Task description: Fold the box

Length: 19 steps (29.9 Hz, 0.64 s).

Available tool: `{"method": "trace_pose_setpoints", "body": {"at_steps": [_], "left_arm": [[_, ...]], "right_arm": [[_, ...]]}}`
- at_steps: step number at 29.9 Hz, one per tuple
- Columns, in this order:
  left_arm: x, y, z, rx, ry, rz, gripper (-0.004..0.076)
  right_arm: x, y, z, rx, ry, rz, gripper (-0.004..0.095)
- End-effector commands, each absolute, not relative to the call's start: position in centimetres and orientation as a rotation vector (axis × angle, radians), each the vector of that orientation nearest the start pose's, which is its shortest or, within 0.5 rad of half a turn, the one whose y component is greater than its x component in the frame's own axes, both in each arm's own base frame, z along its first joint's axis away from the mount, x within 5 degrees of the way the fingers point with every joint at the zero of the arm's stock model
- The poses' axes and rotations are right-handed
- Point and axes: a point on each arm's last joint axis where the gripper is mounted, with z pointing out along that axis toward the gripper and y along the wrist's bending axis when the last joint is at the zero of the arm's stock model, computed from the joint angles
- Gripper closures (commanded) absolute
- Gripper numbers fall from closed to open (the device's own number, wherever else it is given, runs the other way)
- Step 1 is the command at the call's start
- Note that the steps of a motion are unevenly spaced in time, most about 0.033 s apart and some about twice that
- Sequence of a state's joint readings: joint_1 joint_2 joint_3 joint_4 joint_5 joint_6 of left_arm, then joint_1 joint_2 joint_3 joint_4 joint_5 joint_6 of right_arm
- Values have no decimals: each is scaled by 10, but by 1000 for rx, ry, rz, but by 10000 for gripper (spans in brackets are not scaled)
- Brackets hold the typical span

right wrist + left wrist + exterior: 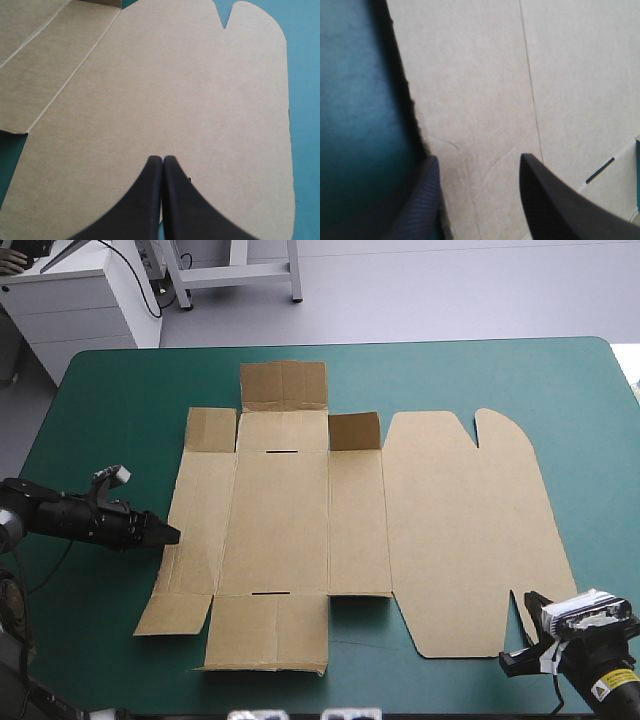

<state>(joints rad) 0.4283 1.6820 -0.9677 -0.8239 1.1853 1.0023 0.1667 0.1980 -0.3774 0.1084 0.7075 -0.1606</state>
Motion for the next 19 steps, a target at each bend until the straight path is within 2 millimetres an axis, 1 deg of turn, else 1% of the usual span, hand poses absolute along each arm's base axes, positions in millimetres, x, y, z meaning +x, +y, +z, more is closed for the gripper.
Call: {"method": "trace_pose_setpoints", "body": {"at_steps": [1,4,6,9,11,12,15,19], "left_arm": [[281,58,229,222,2628,-1024,255],[281,64,226,190,2706,-934,239],[282,66,225,139,2722,-915,239],[285,64,224,105,2693,-977,239],[286,61,221,94,2686,-1054,240],[286,60,219,94,2690,-1100,240],[290,57,208,71,2710,-1146,240],[296,43,204,84,2697,-1209,240]], "right_arm": [[51,15,277,-275,1913,121,928],[51,15,277,-275,1913,121,928],[51,15,277,-275,1913,121,928],[51,15,277,-275,1913,121,928],[51,15,277,-275,1913,121,928],[51,15,277,-275,1913,121,928],[51,15,277,-275,1913,121,928],[51,15,277,-275,1913,121,928]]}}
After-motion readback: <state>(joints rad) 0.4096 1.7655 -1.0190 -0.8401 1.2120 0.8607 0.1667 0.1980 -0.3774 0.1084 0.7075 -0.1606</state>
